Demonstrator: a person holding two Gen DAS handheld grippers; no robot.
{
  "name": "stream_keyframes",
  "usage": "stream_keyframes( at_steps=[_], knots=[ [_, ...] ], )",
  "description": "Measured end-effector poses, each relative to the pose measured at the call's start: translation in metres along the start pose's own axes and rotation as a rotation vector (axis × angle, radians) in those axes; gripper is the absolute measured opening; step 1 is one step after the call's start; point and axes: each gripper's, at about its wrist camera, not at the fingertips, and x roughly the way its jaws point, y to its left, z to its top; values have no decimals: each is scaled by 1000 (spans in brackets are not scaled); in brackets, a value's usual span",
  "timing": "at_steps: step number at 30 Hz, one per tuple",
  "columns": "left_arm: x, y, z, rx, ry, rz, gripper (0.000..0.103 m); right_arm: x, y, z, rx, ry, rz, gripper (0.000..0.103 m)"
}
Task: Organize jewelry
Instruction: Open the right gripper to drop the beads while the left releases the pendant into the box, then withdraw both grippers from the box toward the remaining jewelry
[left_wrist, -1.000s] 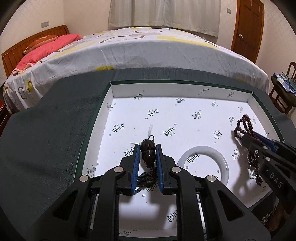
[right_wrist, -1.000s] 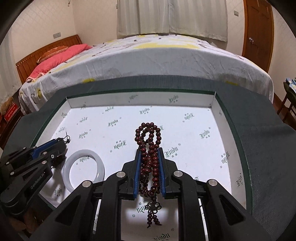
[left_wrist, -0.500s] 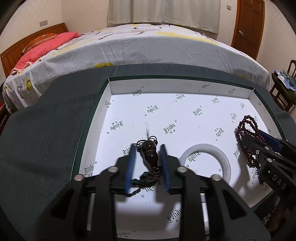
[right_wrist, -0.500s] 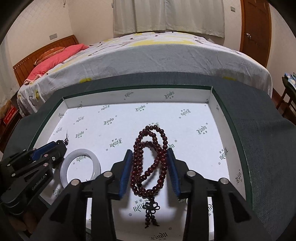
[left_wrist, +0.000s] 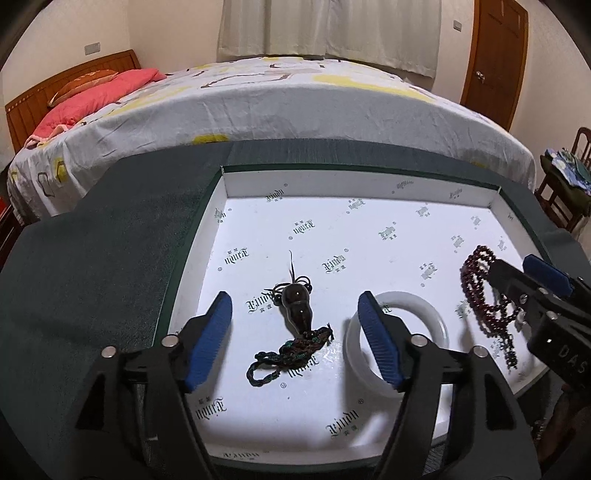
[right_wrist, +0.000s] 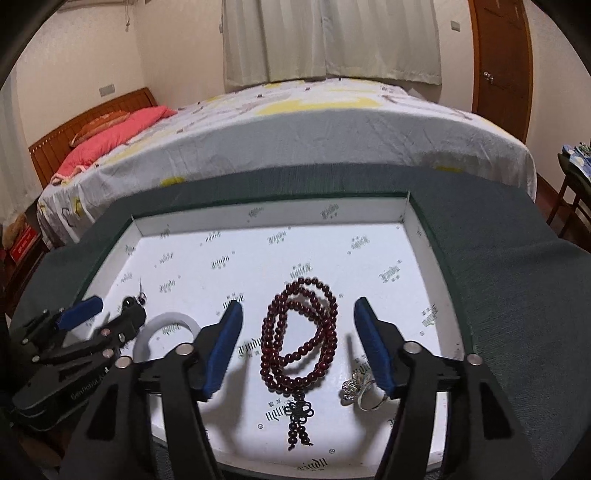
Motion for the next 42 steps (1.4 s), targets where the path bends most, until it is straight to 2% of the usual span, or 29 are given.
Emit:
stream_keyframes(
  at_steps=[2, 4, 12, 21, 27, 33, 42],
  knots=[
    [-5, 0, 1, 3, -8, 5, 72, -6, 0, 3, 0, -16, 0, 65],
    [-10, -1, 1, 3, -18, 12, 78, -15, -1, 4, 3, -34, 0, 65],
    [-39, -4, 1, 2, -57, 7, 84, -43, -4, -3, 2, -69, -9, 66],
    [-81, 1, -11, -6, -105, 9, 84, -76, -12, -20, 4, -94, -18, 66],
    [-109, -6, -37, 14, -120, 5, 84, -99, -19, -43, 1, -89, -21, 66],
    [-130, -18, -74, 1, -100, -22, 84, -119, -30, -73, 14, -64, -21, 66],
    [-131, -34, -121, -20, -37, -25, 83, -135, -54, -108, 31, -46, -73, 66]
  ],
)
